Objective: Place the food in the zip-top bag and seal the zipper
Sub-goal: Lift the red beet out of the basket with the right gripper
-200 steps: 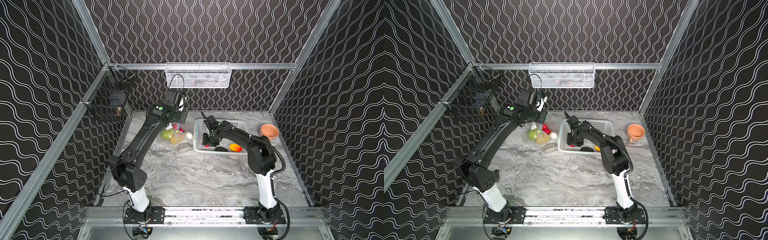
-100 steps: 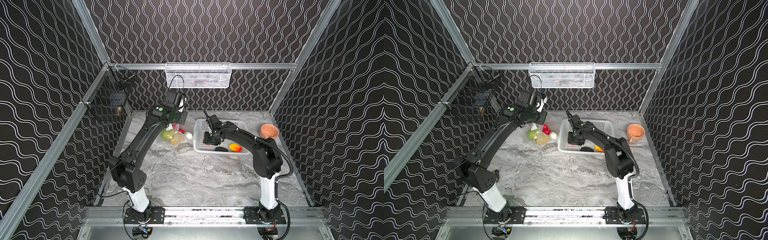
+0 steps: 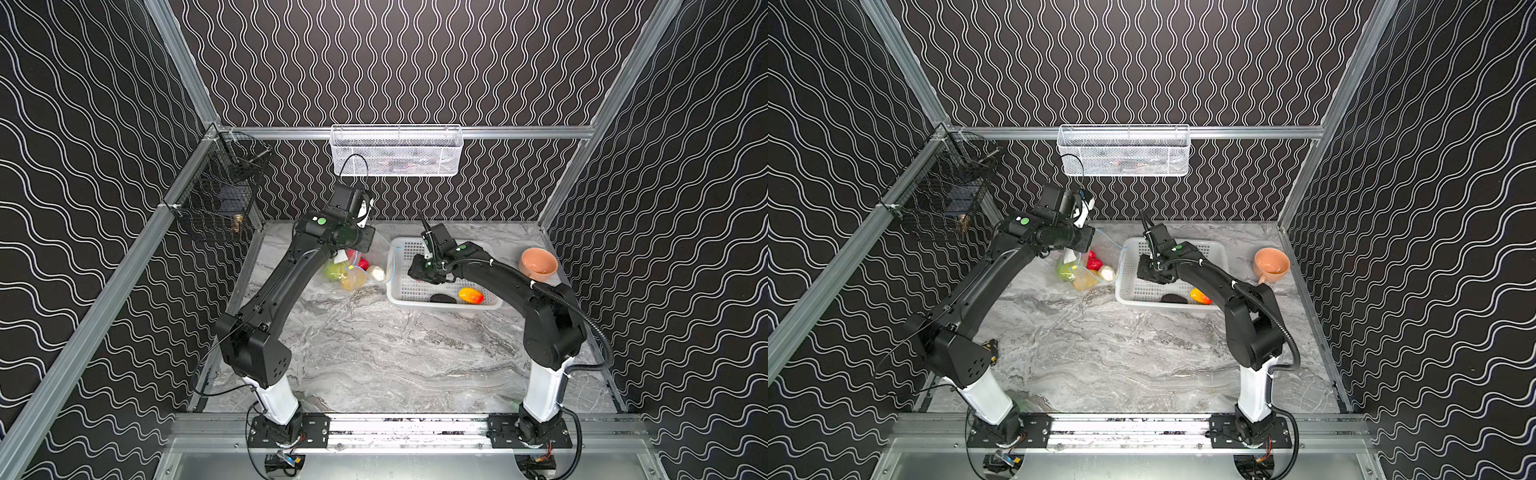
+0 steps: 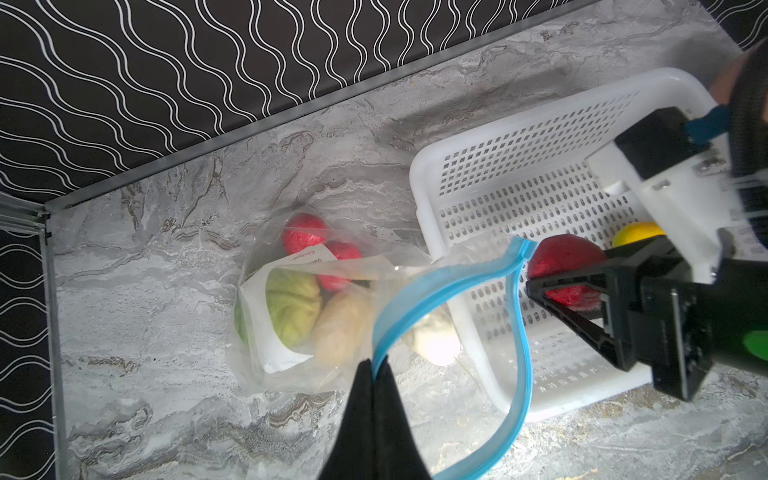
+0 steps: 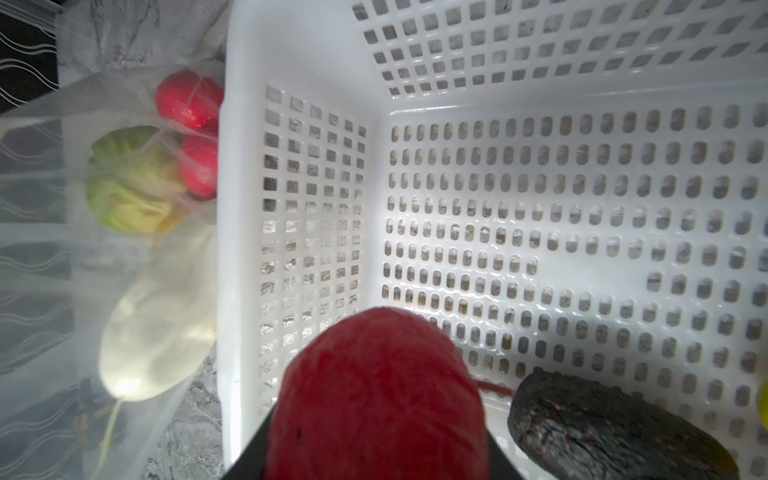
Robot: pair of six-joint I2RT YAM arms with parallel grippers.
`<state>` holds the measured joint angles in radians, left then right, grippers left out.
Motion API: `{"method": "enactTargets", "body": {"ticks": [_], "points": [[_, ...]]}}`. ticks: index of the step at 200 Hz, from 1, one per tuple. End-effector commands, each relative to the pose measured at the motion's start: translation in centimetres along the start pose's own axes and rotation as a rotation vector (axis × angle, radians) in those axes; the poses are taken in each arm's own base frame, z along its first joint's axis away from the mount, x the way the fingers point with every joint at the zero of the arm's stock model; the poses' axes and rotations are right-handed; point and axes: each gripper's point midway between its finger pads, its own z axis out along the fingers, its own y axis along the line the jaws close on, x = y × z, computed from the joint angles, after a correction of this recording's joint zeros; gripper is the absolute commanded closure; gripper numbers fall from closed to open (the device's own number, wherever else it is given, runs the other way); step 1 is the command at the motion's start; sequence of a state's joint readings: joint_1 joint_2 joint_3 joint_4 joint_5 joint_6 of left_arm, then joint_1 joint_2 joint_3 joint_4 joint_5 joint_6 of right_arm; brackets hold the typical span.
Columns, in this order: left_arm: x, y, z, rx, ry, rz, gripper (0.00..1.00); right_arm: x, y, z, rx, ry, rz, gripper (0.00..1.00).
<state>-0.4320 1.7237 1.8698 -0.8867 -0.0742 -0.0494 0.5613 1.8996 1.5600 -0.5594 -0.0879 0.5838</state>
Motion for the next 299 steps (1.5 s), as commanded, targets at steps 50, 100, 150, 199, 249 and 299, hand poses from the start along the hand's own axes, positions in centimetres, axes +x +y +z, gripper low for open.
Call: {"method": "enactTargets", "body": {"ticks": [50,100,150,199,249,299], "points": [[-0.3,0.0,0.0,0.007,-0.025,-0.002,1.00,-2.8,2.5,-3.5,-0.103,-0.141,-0.013,0.67],[-0.2,-0.2,0.5,0.012,-0.012,-0.002,1.00,-3.5,3.5,-5.0,-0.168,-0.201,-0.019,0.67],[-0.1,-0.3,0.9,0.020,-0.005,-0.006,1.00,-4.2,4.9,-6.9,-0.252,-0.265,-0.036,0.67],[-0.1,-0.5,1.4,0.026,0.006,-0.006,1.00,-4.8,6.6,-9.0,-0.358,-0.326,-0.061,0.67],[-0.2,-0.2,1.4,0.013,0.008,0.001,1.00,-5.0,8.1,-10.4,-0.434,-0.352,-0.088,0.66],[-0.3,0.2,0.8,-0.010,-0.006,0.014,1.00,-4.7,9.9,-10.8,-0.486,-0.352,-0.108,0.66]]}}
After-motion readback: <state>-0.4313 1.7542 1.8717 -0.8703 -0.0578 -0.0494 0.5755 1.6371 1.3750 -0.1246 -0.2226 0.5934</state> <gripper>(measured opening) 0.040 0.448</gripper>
